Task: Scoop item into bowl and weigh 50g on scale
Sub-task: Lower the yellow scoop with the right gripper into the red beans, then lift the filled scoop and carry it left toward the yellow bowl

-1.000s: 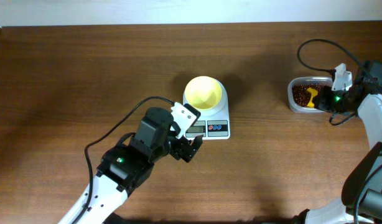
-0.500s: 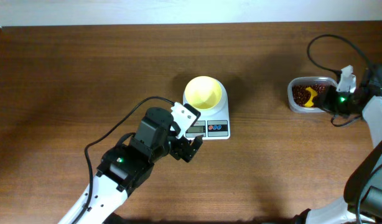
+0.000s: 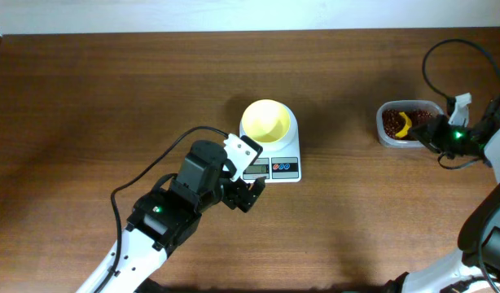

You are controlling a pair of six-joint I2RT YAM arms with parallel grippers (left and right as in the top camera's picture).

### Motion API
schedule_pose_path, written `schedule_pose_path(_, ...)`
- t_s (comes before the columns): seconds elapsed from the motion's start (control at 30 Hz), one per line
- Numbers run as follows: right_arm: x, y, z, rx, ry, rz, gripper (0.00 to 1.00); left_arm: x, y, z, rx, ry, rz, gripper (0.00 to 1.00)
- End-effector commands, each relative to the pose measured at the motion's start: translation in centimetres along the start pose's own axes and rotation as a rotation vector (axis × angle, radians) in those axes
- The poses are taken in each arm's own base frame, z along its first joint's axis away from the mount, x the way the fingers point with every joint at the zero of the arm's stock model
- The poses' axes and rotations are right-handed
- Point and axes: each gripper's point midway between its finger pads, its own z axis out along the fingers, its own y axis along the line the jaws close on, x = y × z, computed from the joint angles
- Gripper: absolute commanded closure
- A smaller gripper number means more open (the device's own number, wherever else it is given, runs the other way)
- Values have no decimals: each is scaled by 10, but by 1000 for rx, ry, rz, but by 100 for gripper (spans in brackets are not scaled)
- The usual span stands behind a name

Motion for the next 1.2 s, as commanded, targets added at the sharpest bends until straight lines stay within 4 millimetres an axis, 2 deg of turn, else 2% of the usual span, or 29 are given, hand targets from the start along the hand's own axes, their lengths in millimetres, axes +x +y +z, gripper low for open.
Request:
schedule_pose_path(0.0,7,-18,-4,-26,11,86,96,4,-1,2,6,9,-13,1)
schedule_pose_path(0.07,1,-12,-18,-139,-29,103,96,4,-1,2,6,9,-13,1)
schedule_pose_path(0.17,-3,-13,-29,-191,-60,127,96,4,-1,2,6,9,-13,1)
schedule_pose_path(0.33,-6,-6,-33,-246,-71,128,96,4,-1,2,6,9,-13,1)
schedule_pose_path(0.43,-9,5,-36,-314,-85,118,96,4,-1,2,6,9,-13,1)
schedule_pose_path(0.53,-11,5,-42,-340,-98,127,96,4,-1,2,6,9,-13,1)
schedule_pose_path(0.73,-17,10,-60,-448,-144,150,96,4,-1,2,6,9,-13,1)
schedule_pose_path(0.9,-20,31,-75,-596,-161,146,96,4,-1,2,6,9,-13,1)
schedule_pose_path(1.07,-20,42,-78,-659,-148,163,96,4,-1,2,6,9,-13,1)
schedule_pose_path(1.17,-15,58,-68,-685,-103,154,96,4,-1,2,6,9,-12,1)
